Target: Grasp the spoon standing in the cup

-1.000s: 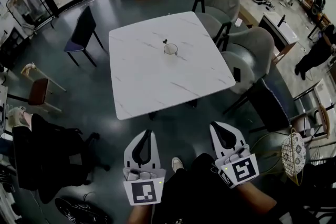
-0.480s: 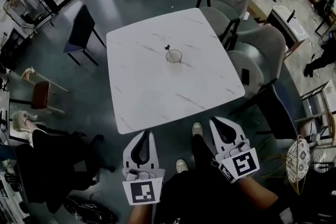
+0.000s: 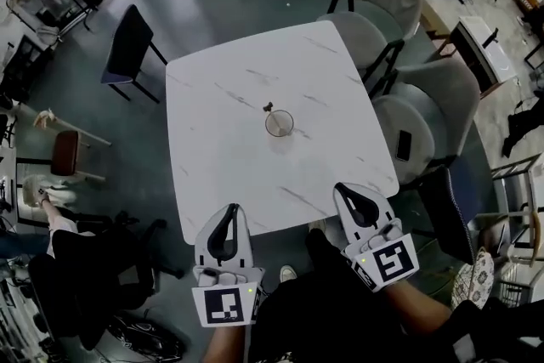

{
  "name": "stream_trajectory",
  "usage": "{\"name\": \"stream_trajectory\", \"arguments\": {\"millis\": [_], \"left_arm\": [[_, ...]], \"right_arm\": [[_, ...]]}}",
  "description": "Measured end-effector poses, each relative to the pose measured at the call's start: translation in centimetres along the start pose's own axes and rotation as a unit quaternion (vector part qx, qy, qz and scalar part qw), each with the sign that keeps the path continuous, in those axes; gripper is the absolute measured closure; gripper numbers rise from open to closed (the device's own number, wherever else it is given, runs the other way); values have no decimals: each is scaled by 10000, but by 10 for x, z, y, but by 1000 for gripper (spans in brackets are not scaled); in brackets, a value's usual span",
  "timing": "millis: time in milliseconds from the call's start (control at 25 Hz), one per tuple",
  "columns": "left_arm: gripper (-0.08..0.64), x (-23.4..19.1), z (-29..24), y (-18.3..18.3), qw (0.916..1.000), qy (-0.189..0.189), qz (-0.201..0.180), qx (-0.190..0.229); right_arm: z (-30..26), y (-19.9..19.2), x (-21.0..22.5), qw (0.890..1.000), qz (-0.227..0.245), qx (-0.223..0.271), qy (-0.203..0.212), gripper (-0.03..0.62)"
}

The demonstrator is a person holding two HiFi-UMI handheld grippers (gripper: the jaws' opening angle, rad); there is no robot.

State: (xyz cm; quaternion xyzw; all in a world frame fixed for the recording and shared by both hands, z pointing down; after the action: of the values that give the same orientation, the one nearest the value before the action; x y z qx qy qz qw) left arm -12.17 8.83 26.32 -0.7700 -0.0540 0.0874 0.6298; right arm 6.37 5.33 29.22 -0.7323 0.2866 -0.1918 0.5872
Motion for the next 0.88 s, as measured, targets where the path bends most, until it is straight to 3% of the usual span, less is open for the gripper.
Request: {"name": "stream_trajectory", "arguments": {"millis": [520, 880], "left_arm": [[545, 15, -67, 12, 9981, 391, -339, -333], [545, 19, -83, 8, 9979, 327, -362, -434]], "right_arm": [[-40, -12, 76, 9992, -316, 42, 247, 528], [-56, -27, 88, 9985, -464, -48, 286, 528]]}}
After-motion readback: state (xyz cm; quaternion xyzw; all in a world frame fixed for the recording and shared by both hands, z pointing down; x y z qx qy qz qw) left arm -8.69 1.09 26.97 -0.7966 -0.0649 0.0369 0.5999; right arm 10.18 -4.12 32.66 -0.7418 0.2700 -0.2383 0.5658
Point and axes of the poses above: the fingertips, and each gripper's own axes: z backward along the fingers, x to its right, y out of its top, the point moved 2 cm from there along z, backward along the fingers, and after that the axes turned 6 degrees about z, right-handed, at the moved point
